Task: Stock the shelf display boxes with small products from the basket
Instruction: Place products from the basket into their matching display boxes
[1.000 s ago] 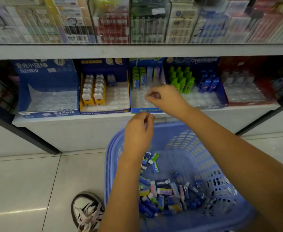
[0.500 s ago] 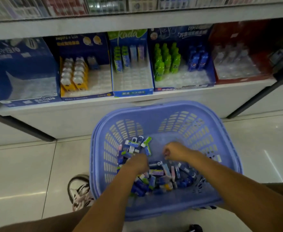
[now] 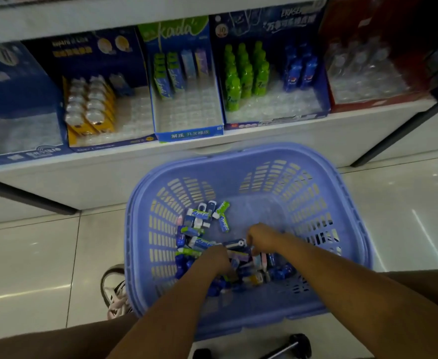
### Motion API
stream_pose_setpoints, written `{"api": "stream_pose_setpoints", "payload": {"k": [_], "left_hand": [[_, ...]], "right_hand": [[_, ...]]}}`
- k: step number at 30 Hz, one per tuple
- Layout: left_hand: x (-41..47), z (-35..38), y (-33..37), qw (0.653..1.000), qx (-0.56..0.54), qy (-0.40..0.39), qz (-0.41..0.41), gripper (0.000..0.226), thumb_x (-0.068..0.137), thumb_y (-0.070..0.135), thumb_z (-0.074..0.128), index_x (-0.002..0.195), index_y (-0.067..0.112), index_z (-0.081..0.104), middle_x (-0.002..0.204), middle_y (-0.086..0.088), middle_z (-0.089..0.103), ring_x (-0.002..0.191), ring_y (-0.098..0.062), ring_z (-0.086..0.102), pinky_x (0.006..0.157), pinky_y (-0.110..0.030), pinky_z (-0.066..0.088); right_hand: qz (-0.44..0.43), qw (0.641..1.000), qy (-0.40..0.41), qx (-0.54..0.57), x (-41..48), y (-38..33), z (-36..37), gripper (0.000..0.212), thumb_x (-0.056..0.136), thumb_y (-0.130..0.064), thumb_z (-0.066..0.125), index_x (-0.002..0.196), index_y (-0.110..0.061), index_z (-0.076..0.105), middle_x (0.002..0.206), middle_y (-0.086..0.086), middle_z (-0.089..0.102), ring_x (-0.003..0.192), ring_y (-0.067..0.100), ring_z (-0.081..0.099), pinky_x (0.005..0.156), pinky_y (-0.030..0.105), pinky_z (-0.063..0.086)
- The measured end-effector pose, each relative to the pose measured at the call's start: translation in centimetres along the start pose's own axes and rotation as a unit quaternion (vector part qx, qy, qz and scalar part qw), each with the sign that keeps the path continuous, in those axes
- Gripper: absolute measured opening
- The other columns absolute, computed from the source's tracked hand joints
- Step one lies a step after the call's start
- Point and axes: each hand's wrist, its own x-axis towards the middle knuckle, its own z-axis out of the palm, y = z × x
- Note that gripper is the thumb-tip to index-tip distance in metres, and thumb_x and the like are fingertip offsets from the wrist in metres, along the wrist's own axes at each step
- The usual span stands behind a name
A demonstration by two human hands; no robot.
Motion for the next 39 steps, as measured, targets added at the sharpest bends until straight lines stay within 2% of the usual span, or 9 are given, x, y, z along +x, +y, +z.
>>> {"api": "stream_pose_setpoints", "payload": {"k": [4,7,11,14,18,23,26,29,39], "left_hand": [[-0.7,-3.6,-0.6,0.987,-0.16,-0.007,0.015,0.027,0.079,0.026,0.076,0.07,0.011,0.055,0.066,-0.005,0.058,0.057,-0.016,0.057,0.055,-0.027,0.048],[-2.9,-7.5,-0.9,0.957,-0.277,0.026,0.082,0.036,0.083,0.026,0.072,0.059,0.011,0.051,0.056,-0.008,0.055,0.056,-0.019,0.055,0.068,-0.031,0.049],[-8.2,-12.8,-0.7,0.918,-0.344,0.102,0.167,0.022,0.083,0.022,0.072,0.068,0.014,0.058,0.057,0.0,0.06,0.054,-0.008,0.058,0.057,-0.02,0.05],[-12.5,-16.0,-0.3,0.865,-0.405,0.187,0.23,0.019,0.082,0.016,0.071,0.072,0.013,0.055,0.062,-0.001,0.059,0.05,-0.002,0.058,0.054,-0.014,0.049],[-16.5,-18.2,0.3,0.748,-0.507,0.301,0.306,0.014,0.085,0.011,0.066,0.079,0.013,0.054,0.068,-0.002,0.058,0.055,-0.005,0.058,0.058,-0.014,0.05],[-17.0,-18.7,0.0,0.657,-0.576,0.381,0.302,0.016,0.088,0.017,0.065,0.093,0.004,0.058,0.07,-0.002,0.061,0.06,-0.008,0.059,0.06,-0.015,0.051],[-15.9,-18.7,-0.4,0.61,-0.621,0.413,0.267,0.017,0.087,0.02,0.067,0.09,0.005,0.059,0.069,0.0,0.062,0.058,-0.006,0.06,0.06,-0.016,0.051],[-15.1,-19.1,-0.8,0.565,-0.667,0.414,0.253,0.015,0.087,0.021,0.067,0.085,0.009,0.059,0.067,0.002,0.062,0.055,-0.004,0.061,0.057,-0.016,0.051],[-13.8,-19.7,-0.9,0.569,-0.681,0.386,0.253,0.018,0.086,0.022,0.068,0.092,0.005,0.062,0.069,0.003,0.064,0.056,-0.002,0.063,0.057,-0.014,0.051]], "right_hand": [[0.007,0.999,0.008,0.037,-1.5,0.0,-1.7,0.024,0.085,-0.01,0.065,0.106,0.002,0.068,0.112,0.02,0.066,0.103,0.034,0.062,0.09,0.037,0.051],[-0.006,0.987,0.071,0.141,-3.0,-0.7,-4.8,0.015,0.088,-0.007,0.061,0.101,-0.001,0.065,0.103,0.02,0.068,0.083,0.03,0.067,0.069,0.03,0.049],[-0.079,0.954,0.156,0.245,-6.7,-3.0,-10.1,0.013,0.087,-0.006,0.065,0.099,-0.004,0.059,0.09,0.02,0.067,0.072,0.026,0.067,0.075,0.039,0.055],[-0.17,0.881,0.266,0.353,-10.4,-5.4,-13.9,0.018,0.078,-0.004,0.074,0.084,-0.014,0.06,0.074,0.003,0.061,0.061,0.009,0.062,0.066,0.025,0.056],[-0.249,0.771,0.429,0.4,-13.1,-8.4,-17.6,0.022,0.079,-0.004,0.072,0.084,-0.023,0.063,0.079,-0.001,0.063,0.067,0.01,0.06,0.066,0.019,0.051],[-0.203,0.715,0.583,0.328,-10.8,-10.2,-22.8,0.015,0.082,-0.006,0.067,0.094,-0.014,0.063,0.083,-0.003,0.067,0.07,-0.003,0.061,0.065,0.01,0.048],[-0.171,0.732,0.611,0.247,-8.0,-11.0,-26.2,0.014,0.082,-0.005,0.066,0.096,-0.003,0.068,0.091,0.01,0.07,0.077,0.008,0.063,0.07,0.006,0.046],[-0.129,0.778,0.589,0.175,-5.2,-11.5,-28.7,0.017,0.087,-0.009,0.062,0.102,-0.003,0.067,0.103,0.015,0.07,0.095,0.026,0.065,0.089,0.034,0.051],[-0.139,0.832,0.522,0.126,-3.4,-12.1,-31.8,0.023,0.093,-0.013,0.055,0.112,-0.002,0.063,0.11,0.017,0.067,0.102,0.029,0.062,0.092,0.034,0.048]]}}
